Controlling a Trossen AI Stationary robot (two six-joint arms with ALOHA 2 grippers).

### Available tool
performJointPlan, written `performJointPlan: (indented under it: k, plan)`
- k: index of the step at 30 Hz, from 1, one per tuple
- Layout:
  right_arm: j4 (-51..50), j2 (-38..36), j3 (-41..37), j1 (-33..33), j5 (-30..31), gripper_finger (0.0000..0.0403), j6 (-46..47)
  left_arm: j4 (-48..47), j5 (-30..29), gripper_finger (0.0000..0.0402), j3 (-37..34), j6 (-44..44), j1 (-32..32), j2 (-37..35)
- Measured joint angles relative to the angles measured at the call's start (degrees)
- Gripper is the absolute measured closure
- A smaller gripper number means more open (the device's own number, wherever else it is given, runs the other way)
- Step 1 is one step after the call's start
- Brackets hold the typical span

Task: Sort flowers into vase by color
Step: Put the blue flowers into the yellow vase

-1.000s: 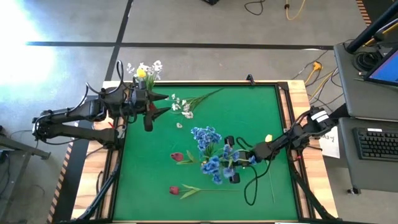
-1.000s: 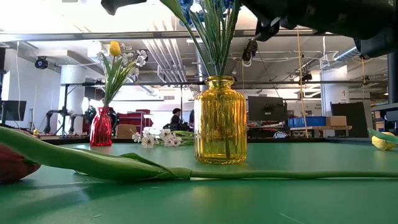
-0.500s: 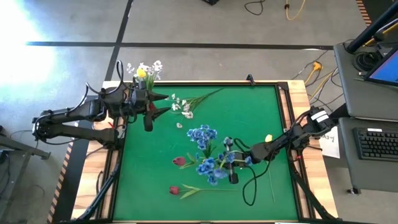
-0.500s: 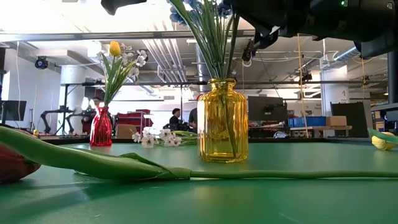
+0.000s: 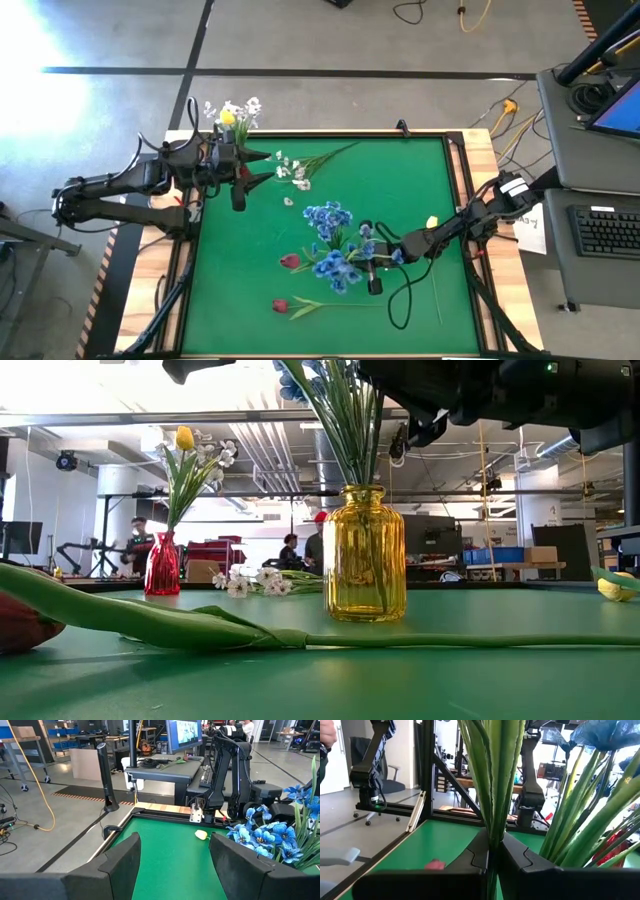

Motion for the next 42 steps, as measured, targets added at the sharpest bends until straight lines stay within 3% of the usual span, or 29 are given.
performJointPlan:
  k: [15,31,42]
  plan:
    - [-1.5,0.0,0.0,0.0,1.0,0.0383,0.8,0.0,0.0,0.0180,0.0,0.0,0.0,0.0]
    - [-3.4,-0.1,0.0,-0.3,3.0,0.0217,6.7,0.0,0.0,0.0180,0.0,0.0,0.0,0.0]
    - [-10.3,-4.1,0.0,-0.3,3.3,0.0156,8.7,0.0,0.0,0.0180,0.0,0.0,0.0,0.0]
